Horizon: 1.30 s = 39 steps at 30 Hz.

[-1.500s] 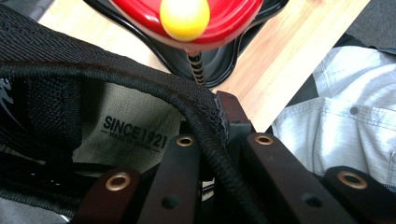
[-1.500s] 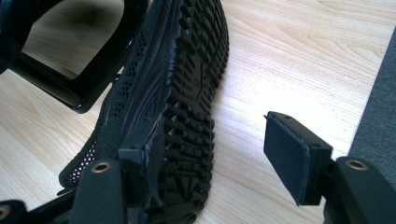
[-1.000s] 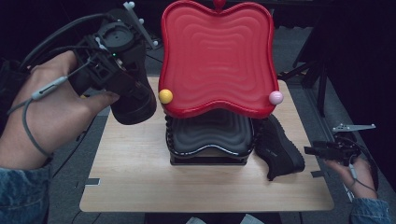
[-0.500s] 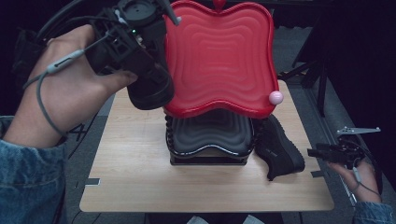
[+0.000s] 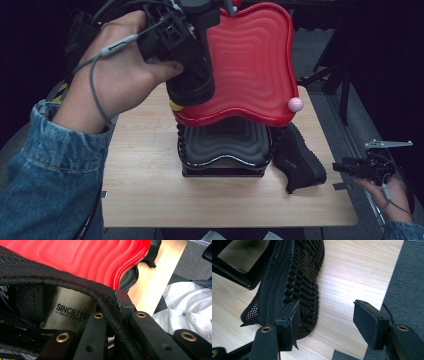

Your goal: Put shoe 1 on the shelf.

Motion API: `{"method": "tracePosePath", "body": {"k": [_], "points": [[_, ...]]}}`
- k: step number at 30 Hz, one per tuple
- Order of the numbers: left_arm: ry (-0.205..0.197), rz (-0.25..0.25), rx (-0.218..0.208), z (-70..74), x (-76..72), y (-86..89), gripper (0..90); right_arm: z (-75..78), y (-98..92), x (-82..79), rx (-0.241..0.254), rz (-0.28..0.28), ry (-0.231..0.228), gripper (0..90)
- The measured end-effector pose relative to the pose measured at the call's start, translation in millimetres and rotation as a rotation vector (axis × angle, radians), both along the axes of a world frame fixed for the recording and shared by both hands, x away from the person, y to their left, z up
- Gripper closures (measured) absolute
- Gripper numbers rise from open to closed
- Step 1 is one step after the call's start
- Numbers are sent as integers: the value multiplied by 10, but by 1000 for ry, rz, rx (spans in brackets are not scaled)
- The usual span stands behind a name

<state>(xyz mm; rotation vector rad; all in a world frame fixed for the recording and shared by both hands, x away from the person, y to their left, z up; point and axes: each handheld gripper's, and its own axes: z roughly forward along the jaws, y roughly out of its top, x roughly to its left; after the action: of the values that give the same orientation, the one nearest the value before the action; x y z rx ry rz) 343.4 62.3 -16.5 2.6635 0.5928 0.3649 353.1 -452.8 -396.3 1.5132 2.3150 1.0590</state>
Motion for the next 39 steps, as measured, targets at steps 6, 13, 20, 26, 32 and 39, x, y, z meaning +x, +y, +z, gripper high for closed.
{"method": "tracePosePath", "body": {"k": [6,13,20,26,32,39], "points": [[-4,-23,9,-32,112,-163,873,6,-42,-53,5,-12,0,388],[-9,-39,17,-68,210,-334,872,0,-54,-79,-3,-13,2,388],[-9,-48,24,-152,303,-434,863,-3,-62,-94,-6,-15,1,388],[-13,-58,34,-218,325,-491,865,-3,-44,-90,-9,-13,7,387],[0,-64,50,-335,367,-522,871,-6,-32,-88,-11,-11,8,387],[15,-69,69,-475,412,-579,871,-13,-20,-83,-15,-7,9,387]]}}
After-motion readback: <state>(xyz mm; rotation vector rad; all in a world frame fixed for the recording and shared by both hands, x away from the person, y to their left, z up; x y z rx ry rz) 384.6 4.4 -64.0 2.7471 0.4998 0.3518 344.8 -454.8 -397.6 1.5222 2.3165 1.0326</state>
